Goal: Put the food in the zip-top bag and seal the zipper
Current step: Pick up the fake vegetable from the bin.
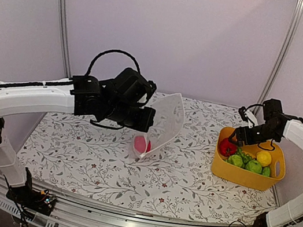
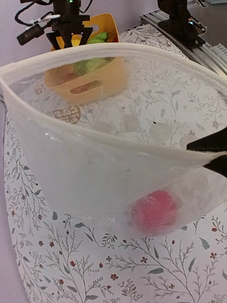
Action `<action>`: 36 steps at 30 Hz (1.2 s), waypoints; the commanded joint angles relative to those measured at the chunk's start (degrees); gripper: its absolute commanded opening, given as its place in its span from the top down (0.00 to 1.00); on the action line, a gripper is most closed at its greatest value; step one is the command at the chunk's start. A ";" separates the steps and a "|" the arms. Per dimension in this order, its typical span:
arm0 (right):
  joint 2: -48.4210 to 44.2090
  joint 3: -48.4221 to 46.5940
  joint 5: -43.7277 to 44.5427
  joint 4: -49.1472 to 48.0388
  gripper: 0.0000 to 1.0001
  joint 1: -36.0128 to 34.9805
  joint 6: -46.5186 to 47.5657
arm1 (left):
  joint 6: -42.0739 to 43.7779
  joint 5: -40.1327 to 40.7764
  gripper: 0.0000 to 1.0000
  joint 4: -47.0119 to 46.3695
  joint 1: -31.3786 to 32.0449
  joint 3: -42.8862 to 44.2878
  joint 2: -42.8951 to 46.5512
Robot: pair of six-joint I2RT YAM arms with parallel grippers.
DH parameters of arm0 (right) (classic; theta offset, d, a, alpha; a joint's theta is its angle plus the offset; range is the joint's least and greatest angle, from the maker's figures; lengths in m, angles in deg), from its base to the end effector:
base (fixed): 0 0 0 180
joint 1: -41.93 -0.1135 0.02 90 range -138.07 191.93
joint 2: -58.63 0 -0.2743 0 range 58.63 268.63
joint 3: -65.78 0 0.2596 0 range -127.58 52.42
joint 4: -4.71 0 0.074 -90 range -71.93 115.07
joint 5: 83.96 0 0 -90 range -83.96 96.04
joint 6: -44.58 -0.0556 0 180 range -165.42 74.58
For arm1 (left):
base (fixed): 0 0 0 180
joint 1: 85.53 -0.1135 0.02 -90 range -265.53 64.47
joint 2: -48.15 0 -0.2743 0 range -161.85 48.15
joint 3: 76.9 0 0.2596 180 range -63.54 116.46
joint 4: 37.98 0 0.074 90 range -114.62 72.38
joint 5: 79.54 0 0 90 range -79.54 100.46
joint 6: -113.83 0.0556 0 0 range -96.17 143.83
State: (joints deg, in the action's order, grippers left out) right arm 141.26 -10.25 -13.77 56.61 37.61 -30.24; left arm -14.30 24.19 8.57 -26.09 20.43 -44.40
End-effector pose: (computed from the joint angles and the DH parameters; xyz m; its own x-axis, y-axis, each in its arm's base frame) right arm 0.3064 0.0420 0.2480 -0.7558 -0.3041 -0.5799 -0.4614 0.8757 0.1421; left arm 0.2078 -0.3260 0.3239 -0.7273 0.0521 -0.6843 0.3781 0.8626 -0.3361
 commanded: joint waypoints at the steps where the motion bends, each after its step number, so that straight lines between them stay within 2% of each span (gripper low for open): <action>1: 3.14 0.60 2.68 -5.64 0.22 0.31 -2.06 | -0.38 -1.37 1.00 -4.00 -0.64 -2.97 3.29; 9: 6.95 0.02 4.58 -7.88 0.22 0.35 -3.18 | -0.45 -1.22 1.00 -6.42 -0.58 -5.95 5.28; 36: 13.52 1.77 5.26 -14.60 0.18 0.13 -5.89 | -1.00 -1.79 1.00 -6.65 -0.63 -5.52 3.90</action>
State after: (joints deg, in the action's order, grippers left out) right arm 152.80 -9.84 -9.44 43.61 37.61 -35.25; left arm -15.59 22.84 2.58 -26.09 14.44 -39.99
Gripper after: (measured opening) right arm 0.820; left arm 0.004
